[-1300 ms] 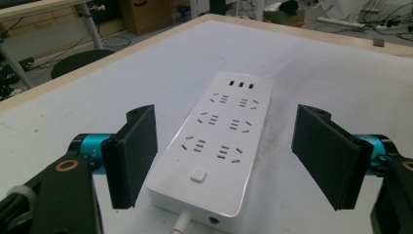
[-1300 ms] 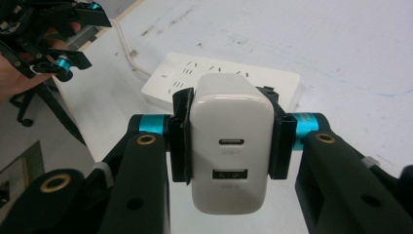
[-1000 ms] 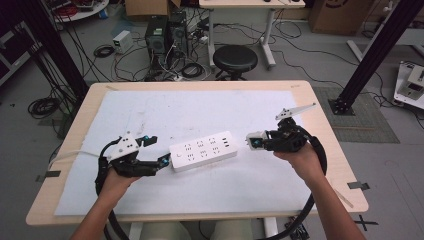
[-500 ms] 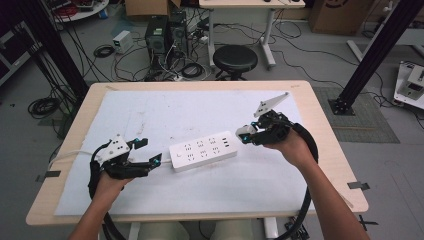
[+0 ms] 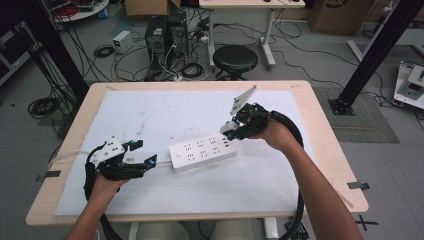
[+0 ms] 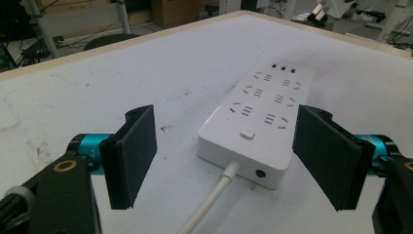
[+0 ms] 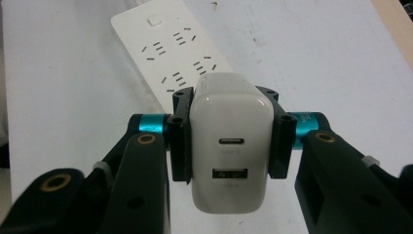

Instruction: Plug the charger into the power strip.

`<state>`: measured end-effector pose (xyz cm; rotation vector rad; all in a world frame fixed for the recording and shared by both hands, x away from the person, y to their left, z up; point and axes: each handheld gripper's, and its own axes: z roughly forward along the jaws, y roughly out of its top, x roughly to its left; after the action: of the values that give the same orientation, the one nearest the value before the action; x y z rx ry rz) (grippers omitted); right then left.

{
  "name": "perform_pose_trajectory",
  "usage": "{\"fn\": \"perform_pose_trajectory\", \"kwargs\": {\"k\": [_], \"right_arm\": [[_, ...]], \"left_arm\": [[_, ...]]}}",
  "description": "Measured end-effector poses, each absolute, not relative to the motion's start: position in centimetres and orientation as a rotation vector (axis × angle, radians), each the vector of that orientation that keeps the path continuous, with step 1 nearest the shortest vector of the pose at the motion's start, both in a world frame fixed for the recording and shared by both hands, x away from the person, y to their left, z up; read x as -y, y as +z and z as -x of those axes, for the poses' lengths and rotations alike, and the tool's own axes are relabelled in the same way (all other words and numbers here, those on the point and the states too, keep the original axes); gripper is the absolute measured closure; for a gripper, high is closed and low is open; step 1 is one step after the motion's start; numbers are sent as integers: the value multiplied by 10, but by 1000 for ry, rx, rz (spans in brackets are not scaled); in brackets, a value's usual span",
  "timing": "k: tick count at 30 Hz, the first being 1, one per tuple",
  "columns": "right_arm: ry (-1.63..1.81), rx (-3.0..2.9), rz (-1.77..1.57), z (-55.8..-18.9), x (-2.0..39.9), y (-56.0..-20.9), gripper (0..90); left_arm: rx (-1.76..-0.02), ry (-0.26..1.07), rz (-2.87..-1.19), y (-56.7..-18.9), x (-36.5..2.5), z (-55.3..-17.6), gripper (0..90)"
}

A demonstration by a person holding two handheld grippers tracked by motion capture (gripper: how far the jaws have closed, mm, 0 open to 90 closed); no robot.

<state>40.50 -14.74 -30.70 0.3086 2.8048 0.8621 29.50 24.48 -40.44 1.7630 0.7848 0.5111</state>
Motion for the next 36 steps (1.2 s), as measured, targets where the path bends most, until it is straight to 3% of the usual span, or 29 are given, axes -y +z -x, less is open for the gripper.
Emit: {"fn": "perform_pose_trajectory", "kwargs": {"k": [15,36], "right_arm": [[775,-2816,-17,-426,134,-321,631],[557,-2917,107,-446,101,-345,631]], "left_arm": [[-802,508,-1771,-410,-249,-297,243],[-814,507,-1765,-413,-252,-298,243]]}}
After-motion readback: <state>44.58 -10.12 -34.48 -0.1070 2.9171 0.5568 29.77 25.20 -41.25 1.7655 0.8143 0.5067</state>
